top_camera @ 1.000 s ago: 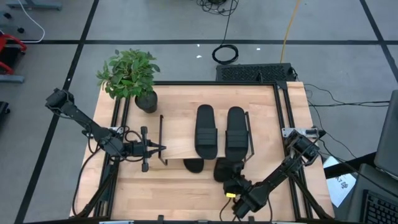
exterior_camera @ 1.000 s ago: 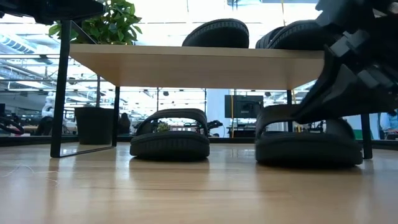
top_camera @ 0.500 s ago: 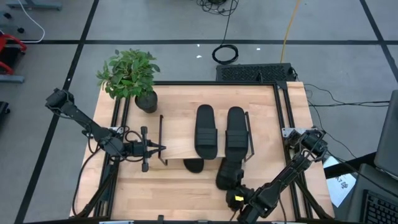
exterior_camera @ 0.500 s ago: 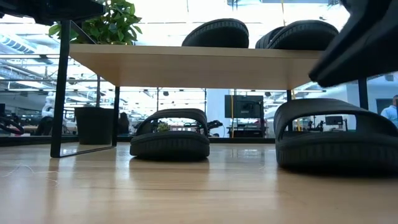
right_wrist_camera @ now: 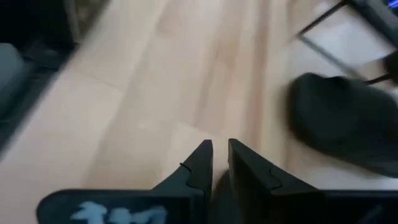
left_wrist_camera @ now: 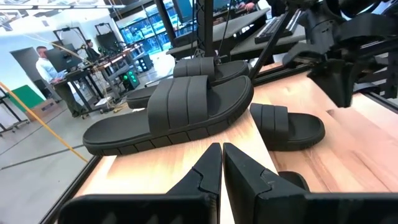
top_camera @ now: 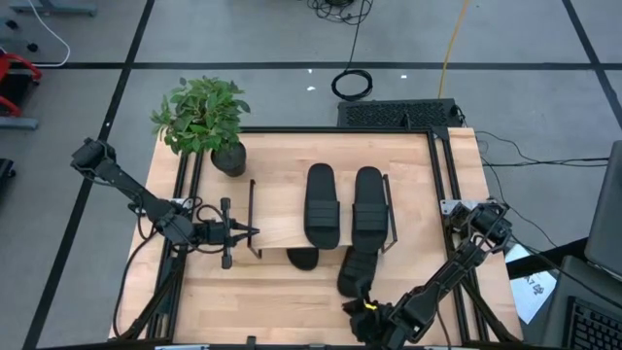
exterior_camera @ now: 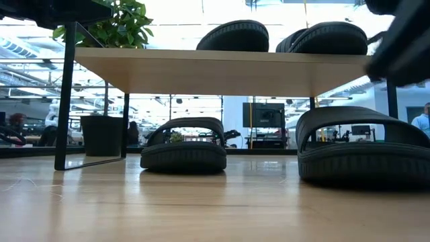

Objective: Pick and place slides into the shelf
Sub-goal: Put the black slipper under the shelf

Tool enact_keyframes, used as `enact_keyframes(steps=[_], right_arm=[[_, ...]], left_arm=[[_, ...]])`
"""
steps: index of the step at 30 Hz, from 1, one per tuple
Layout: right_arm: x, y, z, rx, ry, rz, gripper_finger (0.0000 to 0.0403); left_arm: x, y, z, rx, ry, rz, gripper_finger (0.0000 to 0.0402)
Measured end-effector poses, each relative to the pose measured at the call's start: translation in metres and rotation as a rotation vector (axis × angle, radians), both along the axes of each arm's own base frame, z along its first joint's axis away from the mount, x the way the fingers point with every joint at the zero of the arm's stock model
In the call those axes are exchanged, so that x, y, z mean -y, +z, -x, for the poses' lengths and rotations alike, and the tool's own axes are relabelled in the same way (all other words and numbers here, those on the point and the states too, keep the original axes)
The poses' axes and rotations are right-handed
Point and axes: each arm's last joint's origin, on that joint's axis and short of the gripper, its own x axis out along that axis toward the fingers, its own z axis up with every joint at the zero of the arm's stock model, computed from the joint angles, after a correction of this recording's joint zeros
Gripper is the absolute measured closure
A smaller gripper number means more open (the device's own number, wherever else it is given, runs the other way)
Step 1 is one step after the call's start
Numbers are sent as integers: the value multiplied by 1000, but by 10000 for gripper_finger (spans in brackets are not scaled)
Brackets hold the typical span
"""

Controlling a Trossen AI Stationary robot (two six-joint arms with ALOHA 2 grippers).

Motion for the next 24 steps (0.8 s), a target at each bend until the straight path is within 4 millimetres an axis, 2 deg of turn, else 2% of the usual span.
enact_keyframes(steps=[7,18,24], right_arm=[[2,1,-5,-5,8,-28,356],[-1,25,13,17,15,-46,231],[4,30,25,50,-67,26,194]], left_arm=[[0,0,0,-1,0,0,380],[0,0,0,-2,0,0,380],[0,0,0,-3,0,-6,380]])
